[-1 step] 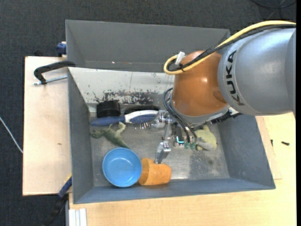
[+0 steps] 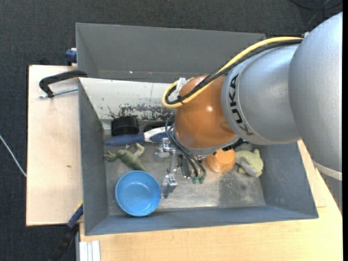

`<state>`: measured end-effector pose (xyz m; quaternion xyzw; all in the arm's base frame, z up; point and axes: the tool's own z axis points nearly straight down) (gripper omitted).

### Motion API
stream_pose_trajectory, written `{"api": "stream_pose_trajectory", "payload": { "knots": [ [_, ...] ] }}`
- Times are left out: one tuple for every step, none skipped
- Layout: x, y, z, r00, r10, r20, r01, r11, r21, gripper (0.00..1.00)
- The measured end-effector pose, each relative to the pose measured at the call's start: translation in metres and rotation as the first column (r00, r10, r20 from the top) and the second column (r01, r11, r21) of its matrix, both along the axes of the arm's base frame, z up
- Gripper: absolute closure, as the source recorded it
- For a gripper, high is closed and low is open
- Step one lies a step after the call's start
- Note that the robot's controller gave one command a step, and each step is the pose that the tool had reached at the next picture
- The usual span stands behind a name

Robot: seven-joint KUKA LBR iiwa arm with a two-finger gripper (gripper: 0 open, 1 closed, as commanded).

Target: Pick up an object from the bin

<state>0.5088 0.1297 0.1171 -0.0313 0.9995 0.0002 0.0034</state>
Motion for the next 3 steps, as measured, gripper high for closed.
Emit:
{"api": "stream_pose_trajectory", "payload": {
  "knots": [
    [-0.003,0.04,-0.03,0.999,-0.033,-0.008,0.033,0.999,0.002,0.0],
    [0.0,0.038,-0.027,0.999,-0.037,0.002,0.037,0.999,0.004,1.0],
    [0.002,0.07,0.113,0.995,-0.098,0.005,0.098,0.995,0.007,1.0]
  ]
}}
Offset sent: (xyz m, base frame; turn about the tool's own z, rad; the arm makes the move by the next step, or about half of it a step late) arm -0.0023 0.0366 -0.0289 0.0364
